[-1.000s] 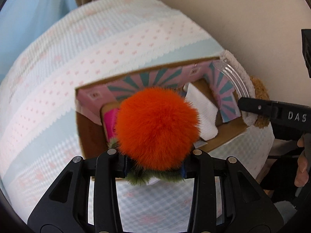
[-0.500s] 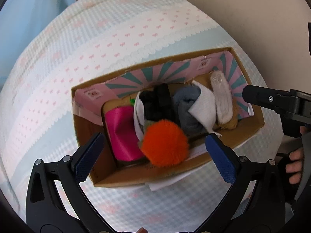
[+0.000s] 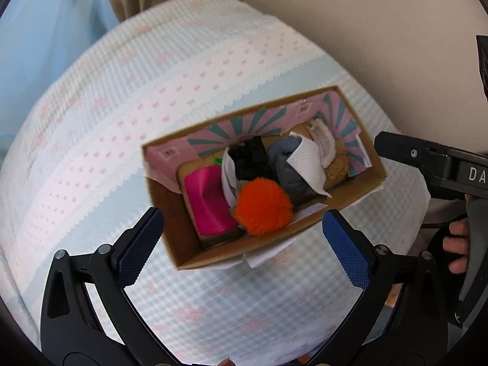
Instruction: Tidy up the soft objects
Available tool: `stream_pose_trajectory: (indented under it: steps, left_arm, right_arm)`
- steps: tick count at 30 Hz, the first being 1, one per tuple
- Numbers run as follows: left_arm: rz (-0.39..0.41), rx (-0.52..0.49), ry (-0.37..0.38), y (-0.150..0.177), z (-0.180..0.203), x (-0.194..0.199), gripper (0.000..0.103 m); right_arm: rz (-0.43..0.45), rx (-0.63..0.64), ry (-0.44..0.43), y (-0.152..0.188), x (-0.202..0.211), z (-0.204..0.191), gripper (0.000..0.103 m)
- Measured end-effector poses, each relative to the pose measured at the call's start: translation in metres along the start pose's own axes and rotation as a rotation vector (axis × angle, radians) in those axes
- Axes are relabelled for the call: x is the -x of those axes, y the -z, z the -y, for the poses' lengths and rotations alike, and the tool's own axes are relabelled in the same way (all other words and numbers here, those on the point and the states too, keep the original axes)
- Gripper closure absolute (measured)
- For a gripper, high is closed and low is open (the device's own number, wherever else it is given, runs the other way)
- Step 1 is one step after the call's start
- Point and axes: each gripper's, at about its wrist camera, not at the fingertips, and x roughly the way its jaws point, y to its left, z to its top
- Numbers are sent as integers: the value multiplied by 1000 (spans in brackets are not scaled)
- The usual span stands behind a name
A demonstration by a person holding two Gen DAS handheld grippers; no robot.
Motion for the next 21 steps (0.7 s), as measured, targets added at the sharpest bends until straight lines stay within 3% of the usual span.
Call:
stream_pose_trajectory:
  steps: [10,13,21]
  left_arm:
    - [197,42,14,32,-45,122,0]
    - [287,72,32,48,-63,167,0]
    - [527,143,-15,97,-110,276,0]
  right_arm:
    - [224,146,64,27,109,-76,5]
    - [309,195,71,43,147,-106,5]
    - [534,291,77,105,240,-186,5]
